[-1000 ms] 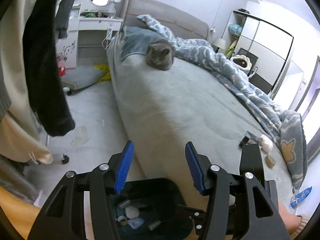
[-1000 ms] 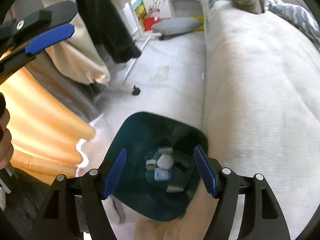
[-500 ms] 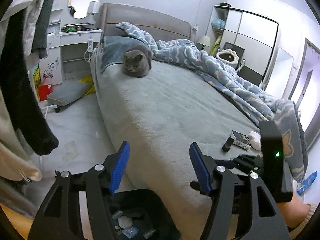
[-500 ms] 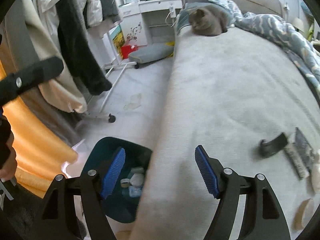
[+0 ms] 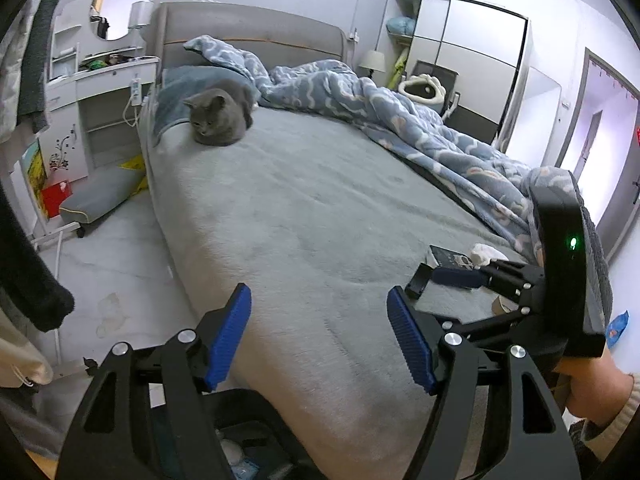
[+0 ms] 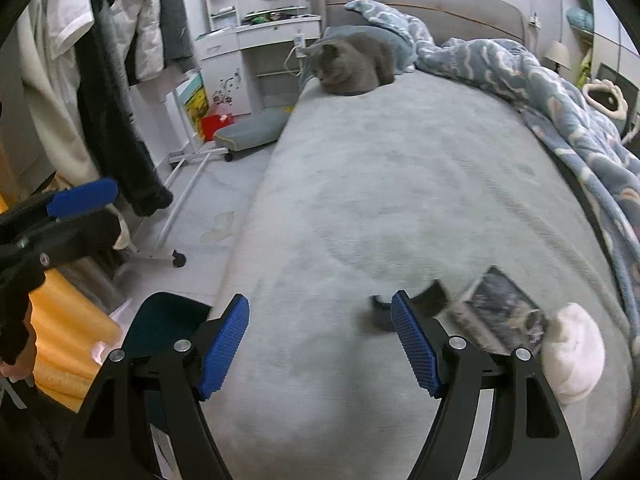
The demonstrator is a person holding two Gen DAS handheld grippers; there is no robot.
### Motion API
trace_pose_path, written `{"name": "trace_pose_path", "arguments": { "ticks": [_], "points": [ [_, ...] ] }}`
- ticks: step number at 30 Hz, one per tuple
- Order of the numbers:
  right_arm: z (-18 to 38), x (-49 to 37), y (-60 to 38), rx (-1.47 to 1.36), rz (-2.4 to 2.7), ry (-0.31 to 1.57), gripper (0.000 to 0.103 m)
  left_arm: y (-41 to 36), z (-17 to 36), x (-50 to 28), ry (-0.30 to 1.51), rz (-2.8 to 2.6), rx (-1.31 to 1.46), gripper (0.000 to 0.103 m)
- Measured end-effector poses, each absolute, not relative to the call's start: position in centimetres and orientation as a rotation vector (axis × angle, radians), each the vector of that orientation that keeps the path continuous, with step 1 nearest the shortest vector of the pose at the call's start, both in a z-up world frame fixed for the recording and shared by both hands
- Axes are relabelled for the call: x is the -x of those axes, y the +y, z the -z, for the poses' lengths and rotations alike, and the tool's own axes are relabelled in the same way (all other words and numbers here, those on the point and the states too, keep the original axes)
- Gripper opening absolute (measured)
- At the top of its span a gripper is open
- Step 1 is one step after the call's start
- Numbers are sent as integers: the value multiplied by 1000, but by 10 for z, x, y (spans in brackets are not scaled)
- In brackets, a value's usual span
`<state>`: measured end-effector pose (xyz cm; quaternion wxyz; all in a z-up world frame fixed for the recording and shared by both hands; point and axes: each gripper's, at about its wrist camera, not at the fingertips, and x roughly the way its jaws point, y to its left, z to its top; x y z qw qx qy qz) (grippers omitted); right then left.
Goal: Collect trash
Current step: 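Move both open tools back from the bin to the bed items, then close the left tool on the black curved plastic piece while the right tool grasps the white cloth ball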
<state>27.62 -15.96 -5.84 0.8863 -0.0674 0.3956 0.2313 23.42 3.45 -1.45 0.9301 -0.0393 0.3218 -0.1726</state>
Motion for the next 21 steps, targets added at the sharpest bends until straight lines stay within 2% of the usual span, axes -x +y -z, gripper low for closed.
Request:
{"name": "trace_pose_path", "arguments": {
  "ticks": [21],
  "points": [
    [57, -308, -262, 95, -380, 817, 75, -49, 54, -283, 752, 514, 46, 74]
  ]
}}
